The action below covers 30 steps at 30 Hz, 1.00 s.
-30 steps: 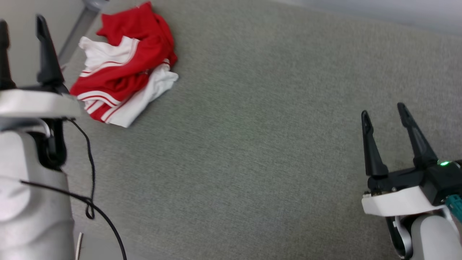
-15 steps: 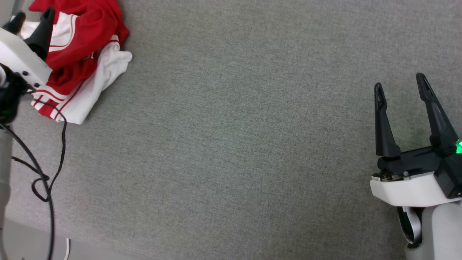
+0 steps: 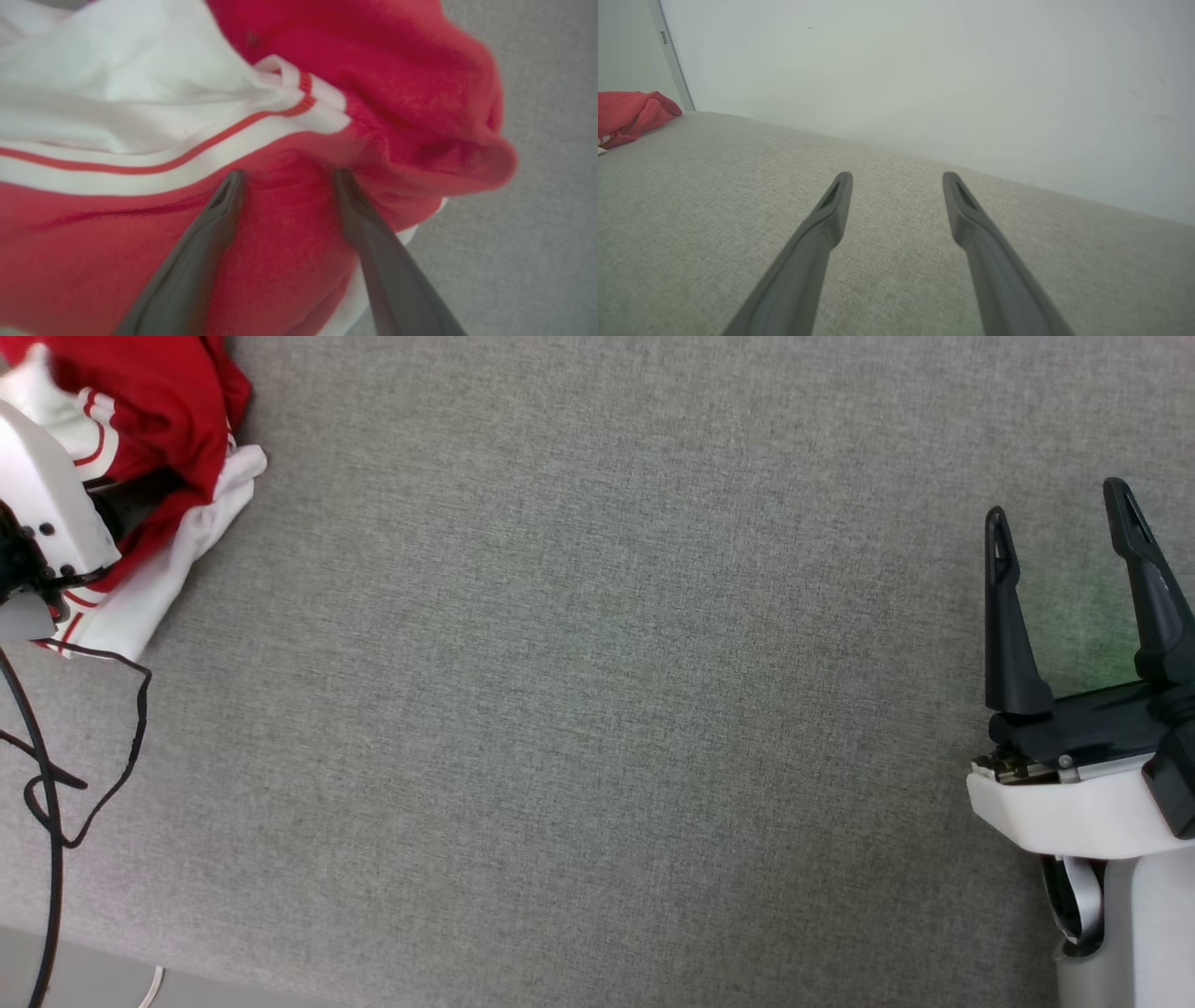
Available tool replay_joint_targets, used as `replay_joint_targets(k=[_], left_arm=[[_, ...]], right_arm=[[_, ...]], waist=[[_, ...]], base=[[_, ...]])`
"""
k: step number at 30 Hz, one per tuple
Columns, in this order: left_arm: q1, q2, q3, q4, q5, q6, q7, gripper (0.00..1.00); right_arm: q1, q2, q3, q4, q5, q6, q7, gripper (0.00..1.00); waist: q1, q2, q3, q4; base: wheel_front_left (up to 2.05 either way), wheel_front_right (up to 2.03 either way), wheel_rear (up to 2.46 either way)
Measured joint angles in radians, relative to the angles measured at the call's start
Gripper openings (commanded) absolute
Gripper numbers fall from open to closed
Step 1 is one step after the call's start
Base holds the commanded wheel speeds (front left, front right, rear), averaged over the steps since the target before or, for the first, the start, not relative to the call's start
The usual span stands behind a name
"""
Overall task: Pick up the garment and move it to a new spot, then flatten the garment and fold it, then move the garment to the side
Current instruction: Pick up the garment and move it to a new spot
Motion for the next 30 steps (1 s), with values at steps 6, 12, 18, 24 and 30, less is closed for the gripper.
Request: replay_joint_targets(k=[6,12,18,24,30], left_arm=[[-0.050,-0.007,-0.039,0.073,-0.023,-0.003,0.030,1.00],[-0.067,0.002,-0.099,0.094,-0.026,-0.003,0.006,0.00],[-0.077,0.029,-0.171,0.064,-0.015,-0.002,-0.092,0.00],[-0.116,0.076,-0.253,-0.004,0.006,-0.002,-0.160,0.00],[-0.171,0.106,-0.364,-0.137,0.039,-0.002,-0.216,0.00]], right_arm=[[-0.017,0.000,0.003,-0.002,-0.002,0.000,0.000,1.00],[-0.019,0.000,0.004,0.003,0.009,0.000,0.000,1.00],[-0.008,0.000,-0.002,0.019,0.038,0.000,0.000,1.00],[0.018,0.000,-0.006,0.036,0.069,0.000,0.000,1.00],[0.054,0.000,-0.011,0.058,0.103,0.000,0.000,1.00]], waist=[[-0.0003,0.0000,0.031,-0.012],[-0.0003,0.0000,0.024,-0.024],[-0.0001,0.0000,-0.029,-0.026],[-0.0001,0.0000,-0.103,-0.023],[-0.0002,0.0000,-0.200,-0.020]], base=[[0.00,0.00,0.00],[0.00,0.00,0.00],[0.00,0.00,0.00],[0.00,0.00,0.00],[0.00,0.00,0.00]])
